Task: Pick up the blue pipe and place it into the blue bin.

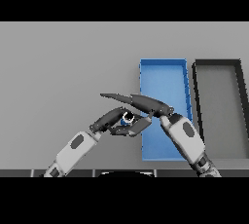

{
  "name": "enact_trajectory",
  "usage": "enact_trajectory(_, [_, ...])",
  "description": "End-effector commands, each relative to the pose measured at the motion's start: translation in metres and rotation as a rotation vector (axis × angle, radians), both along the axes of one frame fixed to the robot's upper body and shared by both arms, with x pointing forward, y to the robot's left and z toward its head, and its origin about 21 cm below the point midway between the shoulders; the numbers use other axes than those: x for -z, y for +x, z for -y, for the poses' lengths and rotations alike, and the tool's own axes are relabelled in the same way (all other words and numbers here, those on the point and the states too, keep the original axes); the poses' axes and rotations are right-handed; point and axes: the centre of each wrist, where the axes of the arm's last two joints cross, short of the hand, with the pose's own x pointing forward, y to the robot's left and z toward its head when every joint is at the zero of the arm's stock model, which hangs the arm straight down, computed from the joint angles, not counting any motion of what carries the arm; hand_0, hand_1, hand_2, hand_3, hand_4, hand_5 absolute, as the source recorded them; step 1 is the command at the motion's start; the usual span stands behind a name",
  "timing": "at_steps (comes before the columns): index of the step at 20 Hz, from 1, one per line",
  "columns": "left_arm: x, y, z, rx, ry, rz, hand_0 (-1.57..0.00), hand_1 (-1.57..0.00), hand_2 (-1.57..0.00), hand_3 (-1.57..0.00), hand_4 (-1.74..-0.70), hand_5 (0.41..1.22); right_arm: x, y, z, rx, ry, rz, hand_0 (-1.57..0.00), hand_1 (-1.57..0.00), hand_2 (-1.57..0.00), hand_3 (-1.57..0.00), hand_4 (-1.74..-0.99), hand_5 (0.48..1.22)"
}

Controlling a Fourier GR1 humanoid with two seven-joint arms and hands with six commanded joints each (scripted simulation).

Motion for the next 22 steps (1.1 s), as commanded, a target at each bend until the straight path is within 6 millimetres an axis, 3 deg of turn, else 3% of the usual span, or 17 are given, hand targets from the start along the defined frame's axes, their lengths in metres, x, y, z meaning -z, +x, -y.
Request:
enact_trajectory(1, [0.0,0.0,0.0,-0.008,0.032,0.028,-1.39,-1.33,-1.32,-1.29,-1.74,1.221,0.001,0.004,-0.004,-0.023,-0.012,-0.003,-0.18,-0.22,-0.24,-0.16,-1.294,0.509])
enact_trajectory(2, [-0.002,0.002,-0.003,-0.006,0.128,0.028,-1.18,-1.08,-1.06,-1.03,-1.68,1.221,0.0,0.005,-0.007,-0.037,-0.027,-0.004,-0.35,-0.38,-0.38,-0.3,-1.335,0.507])
enact_trajectory(3, [-0.004,0.002,-0.003,0.005,0.201,0.012,-0.99,-0.88,-0.85,-0.82,-1.55,1.221,-0.001,0.005,-0.009,-0.057,-0.032,0.002,-0.53,-0.53,-0.53,-0.44,-1.362,0.508])
enact_trajectory(4, [-0.004,0.0,-0.002,-0.004,0.235,0.004,-0.82,-0.71,-0.68,-0.66,-1.48,1.221,0.001,0.004,-0.015,-0.076,-0.025,0.009,-0.72,-0.7,-0.74,-0.63,-1.43,0.522])
enact_trajectory(5, [-0.002,0.0,-0.001,-0.013,0.201,0.015,-0.78,-0.71,-0.69,-0.58,-1.53,1.221,0.001,0.005,-0.017,-0.1,-0.006,-0.005,-0.89,-0.87,-0.91,-0.77,-1.486,0.55])
enact_trajectory(7, [-0.002,0.001,-0.001,-0.041,0.144,0.023,-1.06,-1.02,-0.97,-0.94,-1.61,1.221,-0.001,0.004,-0.02,-0.142,0.02,-0.049,-1.13,-1.12,-1.14,-0.96,-1.562,0.666])
enact_trajectory(10, [0.002,0.0,0.0,-0.041,0.069,-0.021,-1.31,-1.29,-1.19,-1.25,-1.67,1.221,0.006,0.004,-0.025,-0.162,0.084,-0.088,-1.35,-1.34,-1.35,-1.26,-1.469,0.905])
enact_trajectory(13, [0.0,0.0,0.004,-0.035,0.048,-0.036,-1.44,-1.43,-1.35,-1.41,-1.71,1.221,0.006,0.003,-0.022,-0.17,0.1,0.014,-1.46,-1.45,-1.46,-1.41,-1.447,1.059])
enact_trajectory(17, [-0.002,-0.001,-0.003,-0.044,0.041,-0.044,-1.52,-1.51,-1.39,-1.5,-1.73,1.221,0.008,0.001,-0.021,-0.166,0.128,0.002,-1.52,-1.52,-1.53,-1.51,-1.475,1.155])
enact_trajectory(18, [-0.002,0.0,-0.004,-0.047,0.043,-0.018,-1.43,-1.35,-1.22,-1.33,-1.65,1.221,0.007,0.002,-0.021,-0.159,0.144,-0.008,-1.53,-1.53,-1.53,-1.52,-1.48,1.168])
enact_trajectory(20, [-0.003,0.0,-0.008,-0.021,0.115,0.044,-0.93,-0.87,-0.78,-0.85,-1.41,1.221,0.008,0.002,-0.021,-0.161,0.141,-0.038,-1.55,-1.55,-1.55,-1.54,-1.487,1.187])
enact_trajectory(22, [0.0,0.003,-0.012,0.032,0.171,0.091,-0.59,-0.55,-0.5,-0.55,-1.22,1.221,0.006,0.0,-0.022,-0.152,0.11,-0.033,-1.56,-1.56,-1.56,-1.55,-1.49,1.199])
